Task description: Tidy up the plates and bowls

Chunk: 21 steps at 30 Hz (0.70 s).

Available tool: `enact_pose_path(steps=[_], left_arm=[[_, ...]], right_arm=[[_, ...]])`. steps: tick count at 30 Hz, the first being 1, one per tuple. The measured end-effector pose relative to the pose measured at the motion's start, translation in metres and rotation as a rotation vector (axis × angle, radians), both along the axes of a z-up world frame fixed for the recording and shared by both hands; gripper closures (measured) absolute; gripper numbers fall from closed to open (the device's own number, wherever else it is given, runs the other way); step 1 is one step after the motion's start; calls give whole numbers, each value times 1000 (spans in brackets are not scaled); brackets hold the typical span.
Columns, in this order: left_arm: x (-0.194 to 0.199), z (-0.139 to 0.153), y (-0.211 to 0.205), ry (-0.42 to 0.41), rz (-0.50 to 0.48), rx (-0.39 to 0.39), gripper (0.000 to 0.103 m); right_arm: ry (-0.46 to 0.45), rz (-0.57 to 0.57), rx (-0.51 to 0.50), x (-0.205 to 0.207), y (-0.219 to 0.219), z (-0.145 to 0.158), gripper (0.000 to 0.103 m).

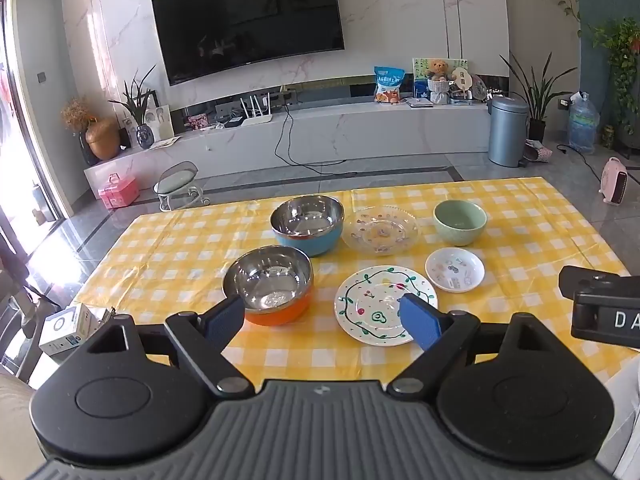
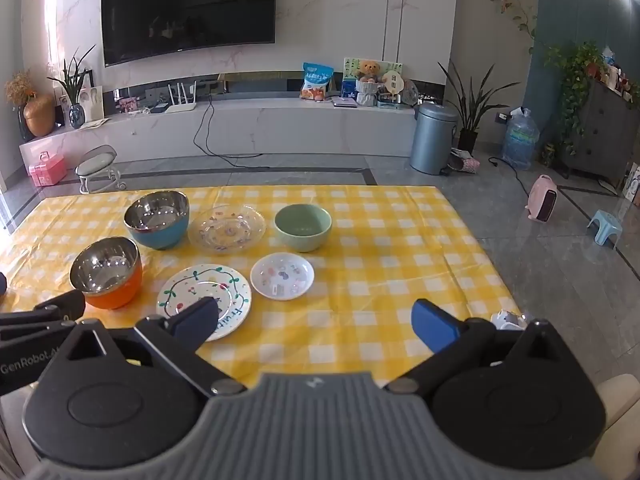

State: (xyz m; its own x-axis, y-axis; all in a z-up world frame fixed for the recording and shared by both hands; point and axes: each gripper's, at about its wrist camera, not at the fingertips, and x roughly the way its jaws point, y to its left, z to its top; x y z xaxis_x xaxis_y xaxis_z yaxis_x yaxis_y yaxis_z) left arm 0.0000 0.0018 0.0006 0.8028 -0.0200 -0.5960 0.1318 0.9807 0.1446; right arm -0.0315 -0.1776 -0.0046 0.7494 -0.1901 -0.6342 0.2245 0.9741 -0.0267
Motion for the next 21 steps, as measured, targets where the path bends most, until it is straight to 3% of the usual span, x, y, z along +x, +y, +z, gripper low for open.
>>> enact_pose_path(steps=[21], left_arm=[[0,-2,0,4,3,-2,5]], right_arm=[[11,-8,8,0,-1,-3,2]])
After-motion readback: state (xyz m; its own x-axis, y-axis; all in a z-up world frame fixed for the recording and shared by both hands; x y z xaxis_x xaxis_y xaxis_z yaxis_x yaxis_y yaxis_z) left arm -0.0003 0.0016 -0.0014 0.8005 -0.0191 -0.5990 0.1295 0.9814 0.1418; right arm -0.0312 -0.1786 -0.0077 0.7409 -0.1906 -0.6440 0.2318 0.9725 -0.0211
